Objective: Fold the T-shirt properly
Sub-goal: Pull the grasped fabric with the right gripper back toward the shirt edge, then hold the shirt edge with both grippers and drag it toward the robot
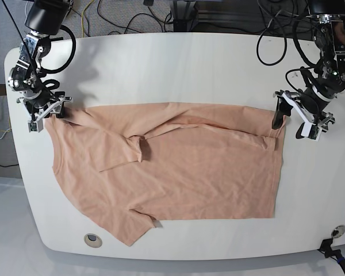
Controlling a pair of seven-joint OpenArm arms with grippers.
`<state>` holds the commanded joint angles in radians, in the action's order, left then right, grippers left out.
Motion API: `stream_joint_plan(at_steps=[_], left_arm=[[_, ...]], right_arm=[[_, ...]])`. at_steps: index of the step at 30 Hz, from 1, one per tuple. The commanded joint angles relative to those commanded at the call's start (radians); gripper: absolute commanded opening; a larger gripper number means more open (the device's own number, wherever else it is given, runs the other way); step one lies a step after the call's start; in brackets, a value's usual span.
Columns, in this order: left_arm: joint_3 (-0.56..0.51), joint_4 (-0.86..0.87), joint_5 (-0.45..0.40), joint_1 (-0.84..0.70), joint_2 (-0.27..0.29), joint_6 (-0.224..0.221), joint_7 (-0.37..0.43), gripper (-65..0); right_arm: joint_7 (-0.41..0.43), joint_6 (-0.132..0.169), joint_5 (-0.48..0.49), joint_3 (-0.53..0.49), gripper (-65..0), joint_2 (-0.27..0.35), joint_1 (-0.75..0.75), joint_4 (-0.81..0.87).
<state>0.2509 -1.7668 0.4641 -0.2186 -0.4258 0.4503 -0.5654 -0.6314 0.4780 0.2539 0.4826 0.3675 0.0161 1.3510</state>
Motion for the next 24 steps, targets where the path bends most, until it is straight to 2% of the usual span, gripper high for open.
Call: stream_joint_plan(at_steps=[11, 13, 16, 22, 24], left_arm=[[0.026, 0.043, 0.0, 0.011, 0.009, -0.002, 0.0, -21.2], [0.026, 0.043, 0.0, 0.018, 0.012, -0.002, 0.0, -21.2], [0.028, 0.044, 0.0, 0.02, 0.014, -0.002, 0.0, -21.2], [0.054, 0.081, 0.003, 0.041, 0.023, -0.002, 0.002, -21.1], [0.106, 0.115, 0.003, 0.044, 0.064, 0.0, 0.002, -20.9]], right_arm=[[0.003, 0.0, 0.0, 0.002, -37.5, -0.005, 0.0, -0.029], [0.003, 0.0, 0.002, 0.002, -44.9, -0.006, 0.002, -0.029], [0.003, 0.0, 0.002, 0.002, -64.4, -0.006, -0.002, -0.054], [0.005, 0.0, 0.002, 0.002, -65.0, -0.006, 0.0, -0.095], [0.005, 0.0, 0.002, 0.002, -65.0, -0.006, 0.002, -0.097]])
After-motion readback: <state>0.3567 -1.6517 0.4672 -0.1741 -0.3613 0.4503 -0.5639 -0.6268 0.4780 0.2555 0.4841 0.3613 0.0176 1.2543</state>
